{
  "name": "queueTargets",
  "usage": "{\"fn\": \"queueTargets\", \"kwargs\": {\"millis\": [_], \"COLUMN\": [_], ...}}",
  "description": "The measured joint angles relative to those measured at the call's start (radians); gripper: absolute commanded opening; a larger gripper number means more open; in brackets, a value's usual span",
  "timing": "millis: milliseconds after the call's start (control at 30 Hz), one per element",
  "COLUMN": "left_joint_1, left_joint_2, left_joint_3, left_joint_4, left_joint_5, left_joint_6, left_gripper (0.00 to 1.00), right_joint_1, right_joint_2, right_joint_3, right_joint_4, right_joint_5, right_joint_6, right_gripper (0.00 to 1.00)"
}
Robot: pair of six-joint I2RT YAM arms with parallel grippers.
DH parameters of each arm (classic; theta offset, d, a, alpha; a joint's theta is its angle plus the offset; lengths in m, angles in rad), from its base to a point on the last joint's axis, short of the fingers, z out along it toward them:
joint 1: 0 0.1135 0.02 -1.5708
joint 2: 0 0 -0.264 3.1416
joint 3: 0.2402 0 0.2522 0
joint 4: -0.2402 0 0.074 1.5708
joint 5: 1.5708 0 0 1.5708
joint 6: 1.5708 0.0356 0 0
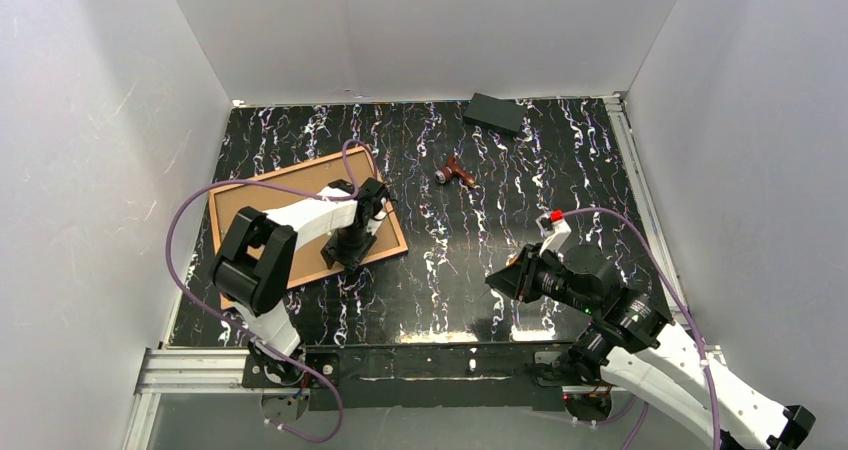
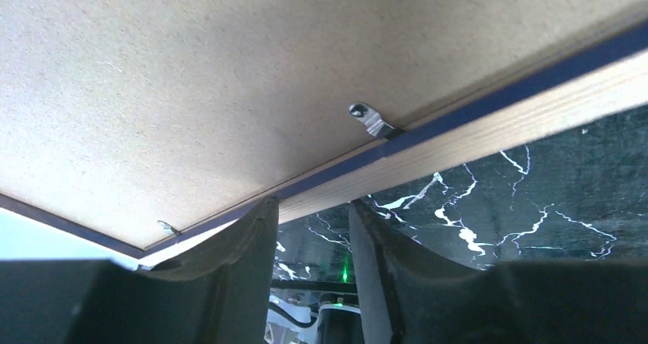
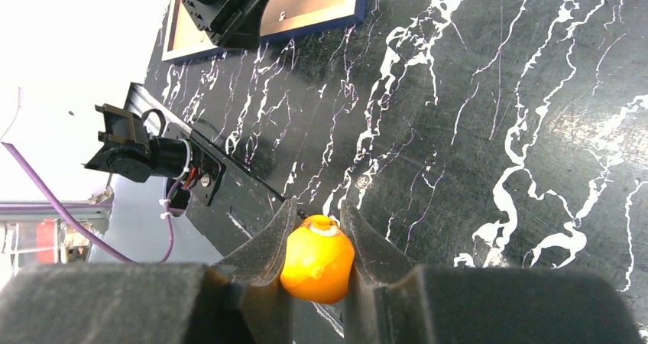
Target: Take the photo out of the frame
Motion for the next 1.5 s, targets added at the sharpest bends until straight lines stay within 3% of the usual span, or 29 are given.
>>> {"fn": "queueTargets", "kwargs": {"millis": [167, 333, 433, 667, 800, 867, 1000, 1100, 1300, 1500], "left_joint_1": [0.002, 0.002, 0.002, -0.004, -0.019, -0.024, -0.048, -0.058, -0.050, -0.030], "left_joint_2": [0.059, 0.126, 0.155, 0.184, 0.183, 0.181, 0.184, 0.160, -0.011, -0.163], "left_joint_3": [0.065, 0.139, 0.171, 0.212, 0.214, 0.208, 0.186, 0.177, 0.142, 0.113], "left_joint_4": [-0.057, -0.124, -0.153, -0.187, -0.176, -0.155, -0.058, 0.007, 0.053, 0.069], "left_joint_5": [-0.001, 0.009, 0.008, 0.007, 0.011, 0.040, 0.141, 0.190, 0.157, 0.138], "left_joint_6": [-0.090, -0.251, -0.335, -0.481, -0.513, -0.536, -0.561, -0.544, -0.407, -0.183], "left_gripper": [0.22, 0.16, 0.03, 0.02, 0.07, 0.15, 0.57, 0.75, 0.95, 0.98], "right_joint_1": [0.000, 0.000, 0.000, 0.000, 0.000, 0.000, 0.000, 0.000, 0.000, 0.000], "right_joint_2": [0.008, 0.061, 0.105, 0.142, 0.157, 0.170, 0.205, 0.230, 0.251, 0.254], "right_joint_3": [0.001, 0.024, 0.039, 0.041, 0.041, 0.041, 0.041, 0.043, 0.057, 0.061], "right_joint_4": [-0.019, -0.043, -0.046, -0.047, -0.044, -0.040, -0.040, -0.041, -0.040, -0.039], "right_joint_5": [0.011, 0.009, 0.002, -0.014, -0.013, -0.012, -0.013, -0.013, -0.014, -0.016], "right_joint_6": [-0.019, -0.045, -0.051, -0.039, -0.027, -0.025, -0.026, -0.026, -0.028, -0.029], "right_gripper": [0.01, 0.01, 0.01, 0.01, 0.01, 0.01, 0.01, 0.01, 0.01, 0.01]}}
